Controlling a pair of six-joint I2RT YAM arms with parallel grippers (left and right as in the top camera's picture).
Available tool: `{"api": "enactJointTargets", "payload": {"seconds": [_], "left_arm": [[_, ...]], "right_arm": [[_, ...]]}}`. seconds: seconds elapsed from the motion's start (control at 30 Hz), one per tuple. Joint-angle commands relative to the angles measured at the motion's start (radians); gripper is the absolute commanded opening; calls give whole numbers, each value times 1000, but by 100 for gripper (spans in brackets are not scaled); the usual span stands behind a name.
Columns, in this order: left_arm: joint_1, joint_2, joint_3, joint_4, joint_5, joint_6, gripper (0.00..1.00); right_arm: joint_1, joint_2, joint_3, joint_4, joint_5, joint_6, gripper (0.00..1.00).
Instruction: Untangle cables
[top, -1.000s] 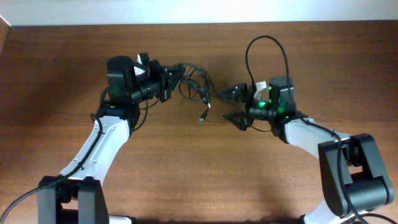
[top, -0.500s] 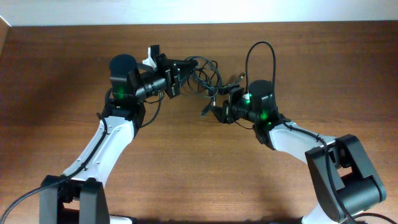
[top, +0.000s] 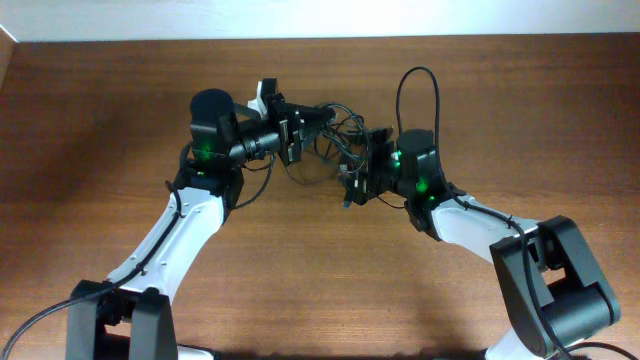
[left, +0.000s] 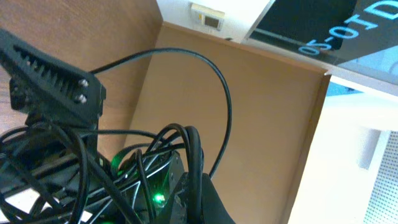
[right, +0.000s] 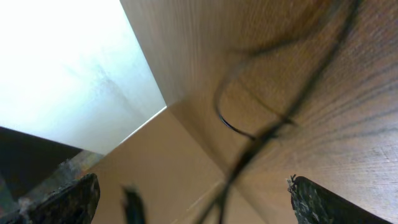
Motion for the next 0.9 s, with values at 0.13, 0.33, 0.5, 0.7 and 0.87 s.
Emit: {"api": "enactJointTargets", "payload": {"seconds": [0.13,0.33,0.5,0.7,0.87], "left_arm": [[61,-17,12,-1,-117,225,0],[325,-17,12,-542,-353,715,0],[321,-17,12,-804,-431,901,74],[76,-17,12,-854,-566,1359,84],[-166,21,12,-911,-529,520,88]], "right_arm": [[16,-5,6,-99,-177,-296,4],[-108,-19,6,-441,-156,-895,4],[-176,-56,6,-444,-176,-1119,4],[-175,-56,6,-441,-166,-1188,4],[-175,-56,6,-479,-166,-1189,4]]}}
